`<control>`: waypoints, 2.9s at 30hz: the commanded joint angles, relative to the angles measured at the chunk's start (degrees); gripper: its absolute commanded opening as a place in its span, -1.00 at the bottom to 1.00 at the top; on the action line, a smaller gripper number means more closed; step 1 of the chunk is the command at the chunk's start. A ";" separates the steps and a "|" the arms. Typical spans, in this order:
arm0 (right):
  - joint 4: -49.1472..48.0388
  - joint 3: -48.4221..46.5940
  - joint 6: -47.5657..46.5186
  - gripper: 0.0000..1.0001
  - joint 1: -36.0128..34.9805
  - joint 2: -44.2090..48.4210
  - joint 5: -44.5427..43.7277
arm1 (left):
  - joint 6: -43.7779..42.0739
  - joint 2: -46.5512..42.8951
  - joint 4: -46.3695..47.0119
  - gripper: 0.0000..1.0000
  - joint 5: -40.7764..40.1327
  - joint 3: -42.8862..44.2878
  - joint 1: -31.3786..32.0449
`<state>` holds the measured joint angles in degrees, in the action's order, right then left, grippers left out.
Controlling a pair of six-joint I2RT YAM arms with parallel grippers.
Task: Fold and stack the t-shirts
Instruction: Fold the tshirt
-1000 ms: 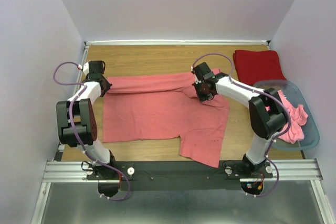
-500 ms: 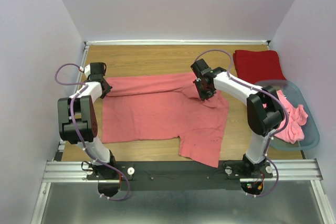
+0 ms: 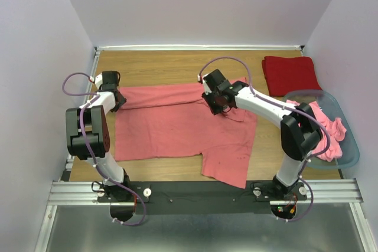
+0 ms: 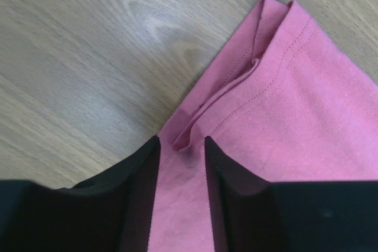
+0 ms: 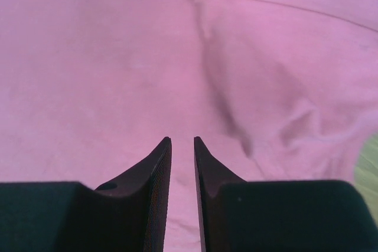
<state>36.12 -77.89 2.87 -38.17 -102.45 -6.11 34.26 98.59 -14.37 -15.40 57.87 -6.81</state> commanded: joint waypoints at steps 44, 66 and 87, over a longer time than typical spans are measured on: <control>-11.68 -2.97 -6.83 -0.24 1.35 -15.49 -17.88 | -3.15 2.58 2.51 0.59 -2.71 2.87 11.91; 2.28 -1.91 -4.28 -0.99 1.26 -6.97 4.16 | -3.32 2.31 2.15 0.59 -2.97 2.95 11.91; 9.59 -13.78 4.68 -0.16 10.02 -10.23 13.84 | -2.71 3.19 1.36 0.59 -3.15 4.80 11.12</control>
<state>45.45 -90.19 4.36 -35.00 -114.13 7.35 31.09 100.33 -12.95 -18.39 60.53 4.99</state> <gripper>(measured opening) 0.398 0.796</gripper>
